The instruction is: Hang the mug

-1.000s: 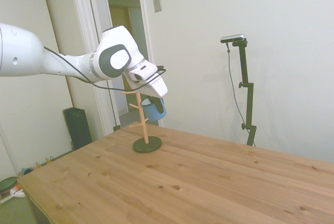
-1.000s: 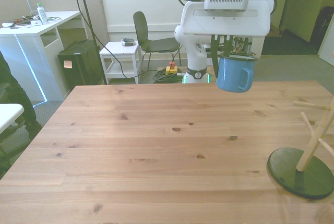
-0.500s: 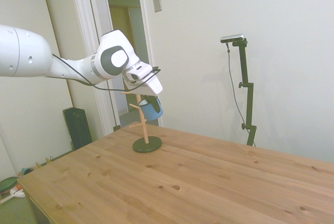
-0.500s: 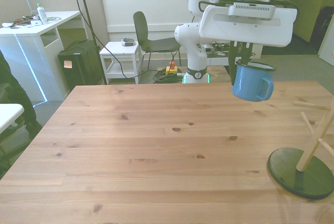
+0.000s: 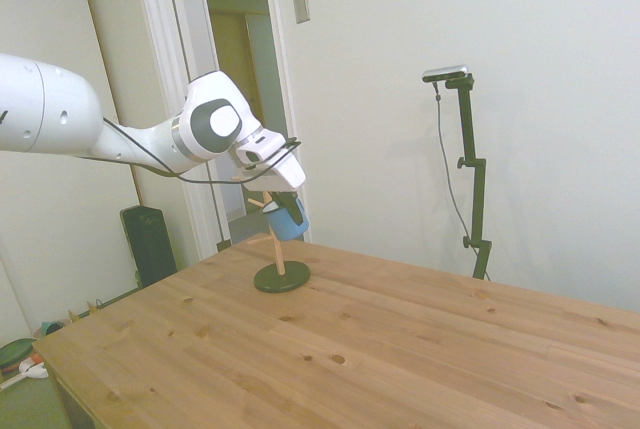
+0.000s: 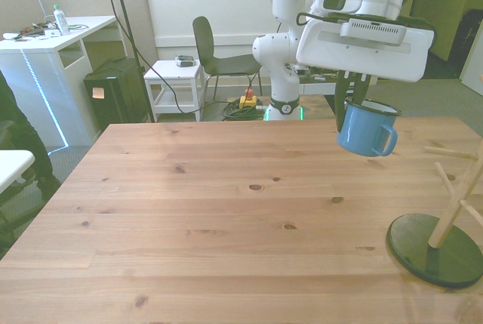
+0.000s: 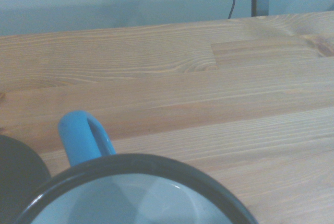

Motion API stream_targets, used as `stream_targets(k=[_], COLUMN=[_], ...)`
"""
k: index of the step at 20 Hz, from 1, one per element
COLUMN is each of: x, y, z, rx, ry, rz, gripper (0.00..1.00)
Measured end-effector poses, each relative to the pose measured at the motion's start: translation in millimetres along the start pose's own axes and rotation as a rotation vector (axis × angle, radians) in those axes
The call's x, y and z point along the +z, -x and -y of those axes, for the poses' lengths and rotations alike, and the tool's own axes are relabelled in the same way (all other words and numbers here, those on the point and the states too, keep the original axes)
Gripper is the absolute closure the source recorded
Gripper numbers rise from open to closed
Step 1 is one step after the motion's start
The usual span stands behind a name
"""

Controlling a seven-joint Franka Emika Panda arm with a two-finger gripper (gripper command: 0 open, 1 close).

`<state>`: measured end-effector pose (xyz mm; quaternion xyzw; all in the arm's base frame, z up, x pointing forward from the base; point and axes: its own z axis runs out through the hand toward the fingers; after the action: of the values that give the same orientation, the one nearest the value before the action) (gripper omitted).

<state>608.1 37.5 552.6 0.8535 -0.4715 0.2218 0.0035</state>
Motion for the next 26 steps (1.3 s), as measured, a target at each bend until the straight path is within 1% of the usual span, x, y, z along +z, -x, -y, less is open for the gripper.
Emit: stream_targets(k=[7, 11, 16, 20, 26], x=[-10.7, -9.7, -1.1, -0.5, 1.4], y=[3.3, 3.3, 20.6, 39.5, 48.5], z=[9.9, 21.0, 40.9, 53.2, 64.5], rx=[0.012, 0.010, -0.007, -0.022, -0.029], ry=[-0.011, -0.001, 0.009, 0.016, 0.027], rz=[-0.006, -0.008, -0.013, -0.021, -0.021], gripper=[1.00, 1.00, 1.00, 1.00, 1.00])
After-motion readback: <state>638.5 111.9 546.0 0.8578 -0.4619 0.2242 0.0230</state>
